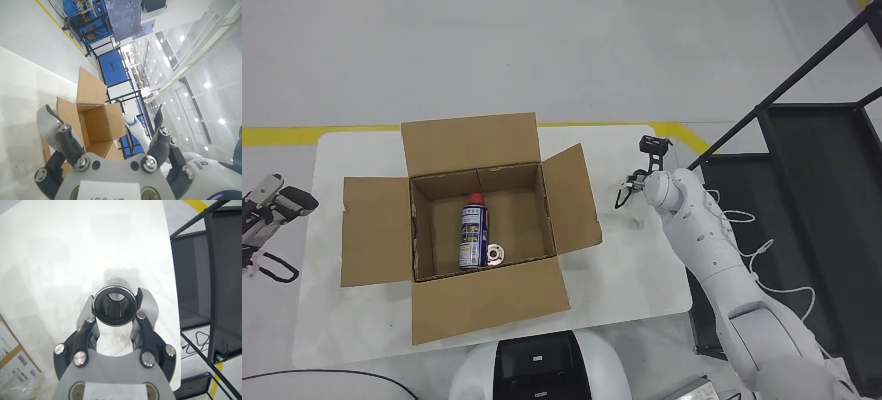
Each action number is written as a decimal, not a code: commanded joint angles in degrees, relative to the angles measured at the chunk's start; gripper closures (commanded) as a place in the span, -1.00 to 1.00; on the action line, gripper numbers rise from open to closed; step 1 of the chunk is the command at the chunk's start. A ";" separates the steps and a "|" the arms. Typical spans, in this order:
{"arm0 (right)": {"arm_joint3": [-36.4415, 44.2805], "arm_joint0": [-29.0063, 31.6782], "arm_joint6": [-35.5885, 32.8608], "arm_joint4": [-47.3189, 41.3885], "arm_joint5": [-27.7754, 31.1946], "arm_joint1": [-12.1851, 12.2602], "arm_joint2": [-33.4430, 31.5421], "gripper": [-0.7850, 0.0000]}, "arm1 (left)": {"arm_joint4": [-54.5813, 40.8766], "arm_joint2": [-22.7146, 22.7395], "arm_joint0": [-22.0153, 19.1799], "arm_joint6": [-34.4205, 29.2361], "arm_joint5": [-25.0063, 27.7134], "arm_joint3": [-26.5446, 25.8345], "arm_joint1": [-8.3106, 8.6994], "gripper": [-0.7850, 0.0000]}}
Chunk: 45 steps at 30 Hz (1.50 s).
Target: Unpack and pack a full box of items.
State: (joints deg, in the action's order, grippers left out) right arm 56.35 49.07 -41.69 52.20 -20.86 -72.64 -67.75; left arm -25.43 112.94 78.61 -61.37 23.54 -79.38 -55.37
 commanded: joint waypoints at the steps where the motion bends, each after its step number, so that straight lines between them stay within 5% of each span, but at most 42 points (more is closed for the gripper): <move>1: -1.33 -0.45 0.71 -0.27 -0.08 -0.17 0.09 1.00 | 0.00 0.00 0.00 0.00 0.00 0.00 0.00 -1.00; 9: -5.20 -2.00 2.86 -1.09 0.34 -0.90 0.81 1.00 | 0.00 0.00 0.00 0.00 0.00 0.00 0.00 -1.00; 12: -5.90 -2.38 2.94 -1.27 0.59 -1.12 1.08 0.40 | 0.00 0.00 0.00 0.00 0.00 0.00 0.00 -1.00; 13: -6.02 -2.49 3.01 -1.42 0.68 -1.17 1.06 -1.00 | 0.00 0.00 0.00 0.00 0.00 0.00 0.00 -1.00; 23: -0.57 -2.02 1.84 -1.25 -0.07 -0.14 -2.90 -1.00 | 0.00 0.00 0.00 0.00 0.00 0.00 0.00 -1.00; 33: 29.78 6.28 -3.24 -0.86 1.18 2.68 -13.63 -1.00 | 0.00 0.00 0.00 0.00 0.00 0.00 0.00 -1.00; 39: 46.40 8.84 -6.85 -5.43 9.57 3.06 -13.82 -1.00 | 0.00 0.00 0.00 0.00 0.00 0.00 0.00 -1.00; 45: 54.10 9.33 -11.44 -10.96 19.09 3.05 -9.13 -1.00 | 0.00 0.00 0.00 0.00 0.00 0.00 0.00 -1.00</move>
State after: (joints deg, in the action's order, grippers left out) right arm 110.09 58.60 -52.33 40.19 -2.72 -69.60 -77.95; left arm -25.43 112.94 78.61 -61.37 23.54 -79.38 -55.37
